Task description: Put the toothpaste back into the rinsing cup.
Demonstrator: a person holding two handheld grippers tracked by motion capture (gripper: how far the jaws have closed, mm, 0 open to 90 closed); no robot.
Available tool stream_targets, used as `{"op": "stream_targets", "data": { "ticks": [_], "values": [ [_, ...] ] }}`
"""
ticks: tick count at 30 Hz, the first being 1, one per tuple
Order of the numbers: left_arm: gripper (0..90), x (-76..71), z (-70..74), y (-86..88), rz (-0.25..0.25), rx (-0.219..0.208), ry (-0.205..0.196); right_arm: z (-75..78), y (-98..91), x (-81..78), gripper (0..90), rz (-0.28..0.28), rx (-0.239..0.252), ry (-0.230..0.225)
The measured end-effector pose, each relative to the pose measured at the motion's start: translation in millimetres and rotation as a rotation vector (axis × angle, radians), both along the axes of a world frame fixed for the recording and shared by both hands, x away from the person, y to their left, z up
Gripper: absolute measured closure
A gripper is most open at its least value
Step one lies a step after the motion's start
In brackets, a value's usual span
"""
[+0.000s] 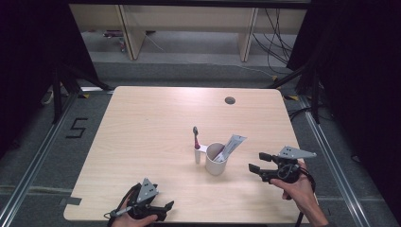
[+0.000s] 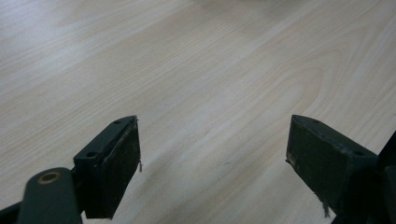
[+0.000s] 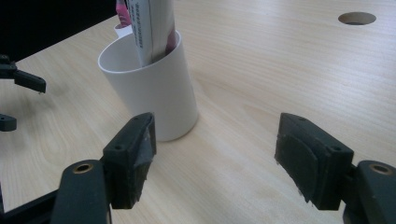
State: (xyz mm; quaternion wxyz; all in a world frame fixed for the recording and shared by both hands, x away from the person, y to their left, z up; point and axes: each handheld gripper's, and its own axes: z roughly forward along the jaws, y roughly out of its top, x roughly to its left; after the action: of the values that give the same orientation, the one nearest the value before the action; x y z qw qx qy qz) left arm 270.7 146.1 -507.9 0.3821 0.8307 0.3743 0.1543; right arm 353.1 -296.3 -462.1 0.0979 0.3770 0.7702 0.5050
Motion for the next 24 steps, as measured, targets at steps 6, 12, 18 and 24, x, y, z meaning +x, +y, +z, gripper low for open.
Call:
{"op": "stream_targets", "data": {
  "ticks": [6, 12, 18, 24],
  "values": [
    [17.1, -1.3, 0.2, 0.4, -0.002, -0.012, -0.002, -0.9, -6.0, -5.1, 29.4, -0.001, -0.036, -0.015],
    [17.1, -0.6, -0.1, 0.1, -0.007, -0.012, 0.002, -4.8, -12.2, -11.7, 28.9, -0.029, -0.029, 0.006],
    [17.1, -0.8, -0.6, 0.1, -0.001, -0.008, -0.001, -10.2, -17.1, -17.0, 28.4, -0.026, -0.041, -0.001],
    [17.1, -0.9, -1.0, -0.3, 0.000, -0.011, -0.001, -11.6, -20.4, -22.0, 27.2, -0.020, -0.080, -0.010]
  ]
}}
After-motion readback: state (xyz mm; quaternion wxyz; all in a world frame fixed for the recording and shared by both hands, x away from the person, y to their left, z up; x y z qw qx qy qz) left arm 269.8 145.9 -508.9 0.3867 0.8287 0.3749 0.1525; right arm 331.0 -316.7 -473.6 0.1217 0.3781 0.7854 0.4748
